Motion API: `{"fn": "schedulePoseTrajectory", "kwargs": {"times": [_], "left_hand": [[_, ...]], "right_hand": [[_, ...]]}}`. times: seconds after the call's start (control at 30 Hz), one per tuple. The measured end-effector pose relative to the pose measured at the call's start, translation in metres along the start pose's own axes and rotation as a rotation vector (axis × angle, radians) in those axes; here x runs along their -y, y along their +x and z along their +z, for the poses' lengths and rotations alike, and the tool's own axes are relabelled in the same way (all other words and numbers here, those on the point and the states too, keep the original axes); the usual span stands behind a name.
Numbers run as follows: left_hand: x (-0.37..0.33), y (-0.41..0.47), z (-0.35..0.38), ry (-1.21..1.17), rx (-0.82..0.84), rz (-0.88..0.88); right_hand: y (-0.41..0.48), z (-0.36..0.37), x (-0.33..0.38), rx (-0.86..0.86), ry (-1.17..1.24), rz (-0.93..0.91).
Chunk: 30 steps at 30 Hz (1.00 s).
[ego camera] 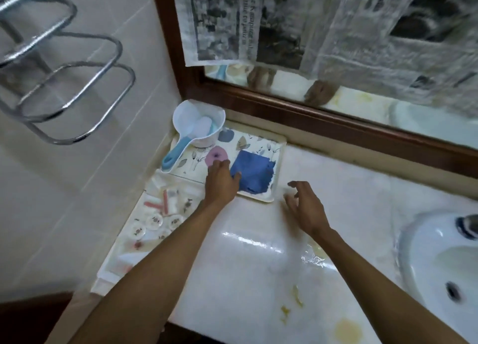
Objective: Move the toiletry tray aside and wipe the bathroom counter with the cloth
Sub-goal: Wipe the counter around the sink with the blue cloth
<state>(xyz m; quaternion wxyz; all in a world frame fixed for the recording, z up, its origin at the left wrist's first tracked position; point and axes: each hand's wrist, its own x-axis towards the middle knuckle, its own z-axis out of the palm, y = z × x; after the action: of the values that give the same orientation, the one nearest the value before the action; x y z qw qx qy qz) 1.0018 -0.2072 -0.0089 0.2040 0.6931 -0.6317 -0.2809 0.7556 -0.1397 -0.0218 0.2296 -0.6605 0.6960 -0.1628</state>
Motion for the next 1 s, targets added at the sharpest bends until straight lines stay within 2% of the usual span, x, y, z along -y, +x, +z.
{"fn": "schedulePoseTrajectory", "kwargs": {"times": [0.13, 0.27, 0.37, 0.6, 0.7, 0.83, 0.9, 1.0], "left_hand": [[-0.013, 0.029, 0.019, 0.065, 0.052, -0.105], [-0.021, 0.047, 0.034, 0.057, 0.118, -0.088], [-0.031, 0.05, 0.037, 0.018, 0.08, -0.085], [-0.049, 0.044, 0.035, -0.115, 0.031, 0.1], [-0.076, 0.04, 0.032, -0.121, 0.039, 0.173], [-0.135, 0.031, 0.04, -0.149, 0.049, 0.283], [-0.166, 0.026, 0.051, -0.226, 0.069, 0.296], [-0.205, 0.02, 0.075, -0.445, 0.132, 0.22]], "right_hand": [[0.007, 0.008, -0.014, 0.026, -0.133, 0.119], [0.023, 0.021, -0.015, 0.036, -0.229, 0.163], [0.028, 0.031, -0.019, 0.075, -0.234, 0.189], [0.021, 0.033, -0.03, 0.046, -0.177, 0.131], [0.024, 0.016, -0.04, 0.108, -0.193, 0.098], [0.025, -0.031, -0.077, 0.092, -0.173, 0.15], [0.023, -0.06, -0.105, 0.072, -0.173, 0.184], [0.013, -0.098, -0.155, 0.045, -0.2, 0.232]]}}
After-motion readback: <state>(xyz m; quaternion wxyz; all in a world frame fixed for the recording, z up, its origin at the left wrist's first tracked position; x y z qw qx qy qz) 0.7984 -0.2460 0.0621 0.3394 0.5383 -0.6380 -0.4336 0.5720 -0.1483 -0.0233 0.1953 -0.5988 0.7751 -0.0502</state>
